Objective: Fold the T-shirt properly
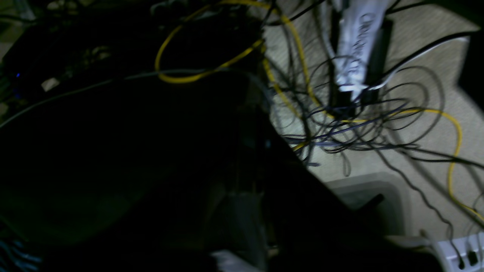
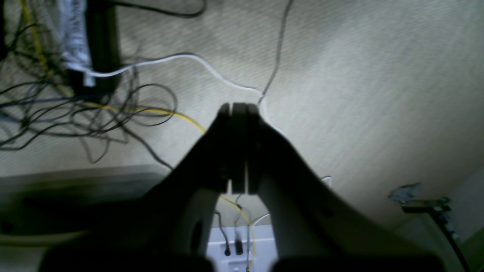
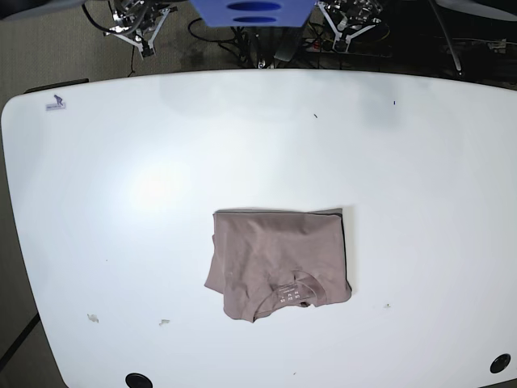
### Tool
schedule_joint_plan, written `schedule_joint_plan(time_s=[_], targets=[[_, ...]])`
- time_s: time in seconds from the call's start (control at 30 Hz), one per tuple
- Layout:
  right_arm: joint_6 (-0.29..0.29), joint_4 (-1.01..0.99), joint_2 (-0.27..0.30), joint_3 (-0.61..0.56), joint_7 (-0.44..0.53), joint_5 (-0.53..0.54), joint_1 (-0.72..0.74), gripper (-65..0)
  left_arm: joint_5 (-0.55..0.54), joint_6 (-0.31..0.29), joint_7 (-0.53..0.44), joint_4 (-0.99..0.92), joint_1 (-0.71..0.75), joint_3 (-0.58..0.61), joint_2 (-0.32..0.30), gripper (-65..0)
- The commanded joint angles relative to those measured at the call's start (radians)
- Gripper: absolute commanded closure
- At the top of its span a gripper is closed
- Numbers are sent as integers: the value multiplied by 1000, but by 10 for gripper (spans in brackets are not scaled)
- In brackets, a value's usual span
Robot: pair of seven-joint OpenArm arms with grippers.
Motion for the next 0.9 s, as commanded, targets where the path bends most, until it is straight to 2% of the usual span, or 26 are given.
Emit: schedule_joint_plan(time_s=[0.0,0.87], targets=[[-3,7,7,1,4,-1,0,0,-2,3,0,0,2,0,-3,-1],[-3,7,7,1,10,-1,5,0,-11,3,-6,0,1,-6,-3,-1]])
